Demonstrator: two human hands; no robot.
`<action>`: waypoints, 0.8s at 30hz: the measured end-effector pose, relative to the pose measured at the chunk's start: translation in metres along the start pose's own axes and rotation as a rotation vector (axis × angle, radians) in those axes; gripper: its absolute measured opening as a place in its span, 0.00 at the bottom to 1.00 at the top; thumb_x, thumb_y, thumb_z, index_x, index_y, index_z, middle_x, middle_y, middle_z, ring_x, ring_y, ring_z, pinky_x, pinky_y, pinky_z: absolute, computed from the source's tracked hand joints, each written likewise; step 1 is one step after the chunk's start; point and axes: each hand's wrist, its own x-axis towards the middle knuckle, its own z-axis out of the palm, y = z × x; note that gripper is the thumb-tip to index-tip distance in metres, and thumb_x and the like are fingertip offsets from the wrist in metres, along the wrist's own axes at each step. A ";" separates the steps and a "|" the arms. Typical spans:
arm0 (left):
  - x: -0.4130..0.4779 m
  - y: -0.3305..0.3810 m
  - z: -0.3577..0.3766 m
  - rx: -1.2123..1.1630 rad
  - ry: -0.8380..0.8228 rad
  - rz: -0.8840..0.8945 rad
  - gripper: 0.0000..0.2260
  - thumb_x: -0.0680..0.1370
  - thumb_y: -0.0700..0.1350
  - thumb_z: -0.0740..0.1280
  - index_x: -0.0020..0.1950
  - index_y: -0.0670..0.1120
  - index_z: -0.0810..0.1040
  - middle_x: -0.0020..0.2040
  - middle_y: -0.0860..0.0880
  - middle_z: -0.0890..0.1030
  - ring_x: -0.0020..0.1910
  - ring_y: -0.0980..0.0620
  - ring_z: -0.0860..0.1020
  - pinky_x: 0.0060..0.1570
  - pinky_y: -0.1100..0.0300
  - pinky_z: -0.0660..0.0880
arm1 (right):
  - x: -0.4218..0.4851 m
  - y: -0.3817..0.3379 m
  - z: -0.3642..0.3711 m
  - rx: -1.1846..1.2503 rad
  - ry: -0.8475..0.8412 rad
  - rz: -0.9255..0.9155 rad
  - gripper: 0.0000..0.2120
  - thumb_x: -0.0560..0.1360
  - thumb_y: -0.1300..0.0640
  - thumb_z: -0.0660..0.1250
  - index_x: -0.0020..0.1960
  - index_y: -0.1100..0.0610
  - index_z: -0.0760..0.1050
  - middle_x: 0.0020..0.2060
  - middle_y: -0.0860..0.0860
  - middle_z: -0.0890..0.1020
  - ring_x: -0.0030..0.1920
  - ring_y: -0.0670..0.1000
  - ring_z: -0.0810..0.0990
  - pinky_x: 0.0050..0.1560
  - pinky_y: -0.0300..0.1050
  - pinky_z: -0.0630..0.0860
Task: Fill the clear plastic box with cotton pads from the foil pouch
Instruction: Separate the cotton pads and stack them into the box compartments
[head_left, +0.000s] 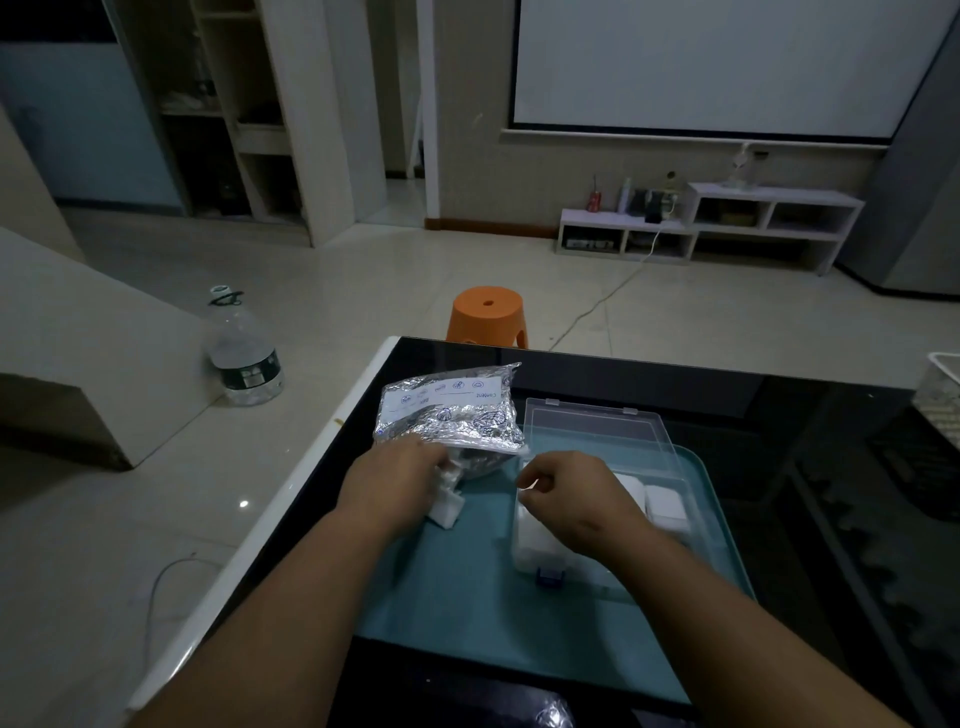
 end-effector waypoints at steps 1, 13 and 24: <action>0.000 0.000 0.002 0.001 0.005 0.000 0.15 0.74 0.46 0.65 0.59 0.60 0.77 0.59 0.55 0.78 0.58 0.50 0.77 0.52 0.56 0.75 | 0.000 0.001 0.000 -0.002 0.000 0.000 0.09 0.76 0.55 0.66 0.54 0.50 0.81 0.48 0.48 0.83 0.48 0.48 0.80 0.52 0.44 0.77; 0.003 -0.003 0.015 0.080 -0.001 -0.032 0.19 0.71 0.48 0.68 0.62 0.61 0.74 0.58 0.53 0.77 0.57 0.48 0.78 0.51 0.55 0.74 | 0.000 0.003 0.000 -0.018 -0.005 0.007 0.09 0.76 0.53 0.66 0.55 0.50 0.81 0.49 0.48 0.83 0.49 0.49 0.79 0.52 0.43 0.76; 0.003 -0.001 0.018 0.085 -0.019 -0.033 0.22 0.73 0.49 0.67 0.66 0.59 0.69 0.63 0.50 0.75 0.60 0.45 0.76 0.54 0.53 0.74 | -0.001 0.003 -0.001 -0.019 -0.009 0.006 0.11 0.76 0.53 0.66 0.57 0.50 0.80 0.50 0.48 0.82 0.47 0.48 0.78 0.50 0.41 0.74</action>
